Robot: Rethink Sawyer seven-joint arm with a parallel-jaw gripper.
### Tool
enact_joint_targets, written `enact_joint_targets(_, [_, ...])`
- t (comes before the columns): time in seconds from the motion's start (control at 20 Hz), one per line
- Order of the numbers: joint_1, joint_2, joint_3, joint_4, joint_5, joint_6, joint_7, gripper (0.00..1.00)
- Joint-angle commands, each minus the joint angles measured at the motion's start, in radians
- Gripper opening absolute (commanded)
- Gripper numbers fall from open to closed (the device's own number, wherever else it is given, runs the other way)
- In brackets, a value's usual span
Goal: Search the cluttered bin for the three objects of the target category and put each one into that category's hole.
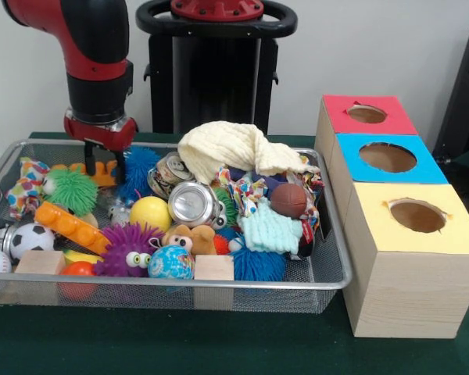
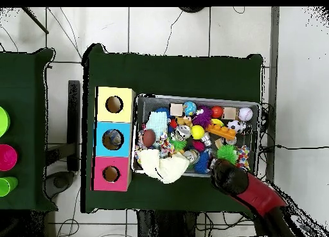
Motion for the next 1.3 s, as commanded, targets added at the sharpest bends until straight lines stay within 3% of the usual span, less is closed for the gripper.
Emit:
enact_joint_targets(0.05, [-0.010,0.040,0.093,0.137,0.065,0.113,0.198,1.00])
enact_joint_targets(0.5, [-0.048,0.025,0.141,0.203,0.115,0.072,0.207,1.00])
enact_joint_targets(1.05, [-0.032,-0.006,0.119,0.190,0.148,0.135,0.183,1.00])
enact_joint_targets(1.3, [-0.051,-0.042,0.149,0.234,0.178,0.135,0.205,1.00])
